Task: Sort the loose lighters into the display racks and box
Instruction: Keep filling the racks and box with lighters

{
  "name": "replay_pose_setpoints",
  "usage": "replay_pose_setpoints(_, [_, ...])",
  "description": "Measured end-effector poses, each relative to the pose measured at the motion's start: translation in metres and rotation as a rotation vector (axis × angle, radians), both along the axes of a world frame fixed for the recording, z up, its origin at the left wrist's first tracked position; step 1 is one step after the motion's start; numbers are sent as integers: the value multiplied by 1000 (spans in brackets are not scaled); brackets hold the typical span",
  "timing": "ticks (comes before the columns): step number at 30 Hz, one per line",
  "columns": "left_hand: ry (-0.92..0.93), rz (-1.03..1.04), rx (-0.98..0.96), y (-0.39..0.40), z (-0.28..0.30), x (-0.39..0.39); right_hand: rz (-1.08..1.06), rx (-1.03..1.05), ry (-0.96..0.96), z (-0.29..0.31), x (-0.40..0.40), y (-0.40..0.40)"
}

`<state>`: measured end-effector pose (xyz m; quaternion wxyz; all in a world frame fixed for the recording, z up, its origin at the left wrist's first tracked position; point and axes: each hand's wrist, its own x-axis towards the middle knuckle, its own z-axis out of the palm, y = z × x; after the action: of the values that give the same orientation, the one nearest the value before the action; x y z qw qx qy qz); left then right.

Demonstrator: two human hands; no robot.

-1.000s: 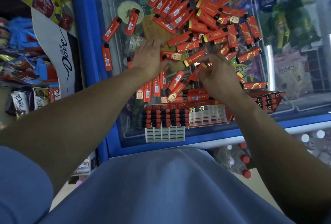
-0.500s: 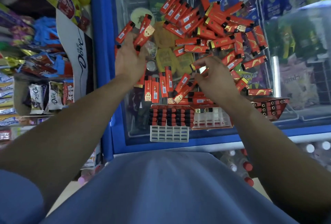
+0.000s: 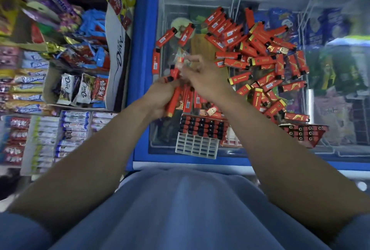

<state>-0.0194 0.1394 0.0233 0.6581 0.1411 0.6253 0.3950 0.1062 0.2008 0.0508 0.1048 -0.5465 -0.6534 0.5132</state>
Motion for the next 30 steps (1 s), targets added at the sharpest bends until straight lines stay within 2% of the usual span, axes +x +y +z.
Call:
replay_pose_setpoints(2, [11,-124,-8,-13,6,1,-3,-109,-11,5,1,0])
replay_pose_setpoints(4, [-23,-155,-44,-26,8,3,20,-190,-18,4,3,-3])
replay_pose_setpoints(6, [-118,-108,-55,-38,9,7,-26,-232,38,0,4,-8])
replay_pose_setpoints(8, [-239,-27,-101,-48,3,7,-191,-226,107,-3,9,-11])
replay_pose_setpoints(11, [-411,117,-229,-57,-10,-4,-304,-173,69,-7,25,-12])
replay_pose_setpoints(16, [-370,142,-209,-50,-21,-22,-254,-123,-47,-10,43,-15])
replay_pose_setpoints(19, [-170,5,-177,-35,-13,-20,-241,-79,-123,-11,47,-13])
replay_pose_setpoints(21, [127,-122,-160,-24,-17,-12,-230,-78,-168,-19,49,-8])
replay_pose_setpoints(24, [598,-244,2,-10,-32,4,-163,-74,-265,-35,46,0])
replay_pose_setpoints(26, [733,-299,53,-4,-40,10,-144,-78,-310,-45,41,5])
replay_pose_setpoints(30, [960,-445,-8,5,-56,14,-66,-38,-414,-61,27,12])
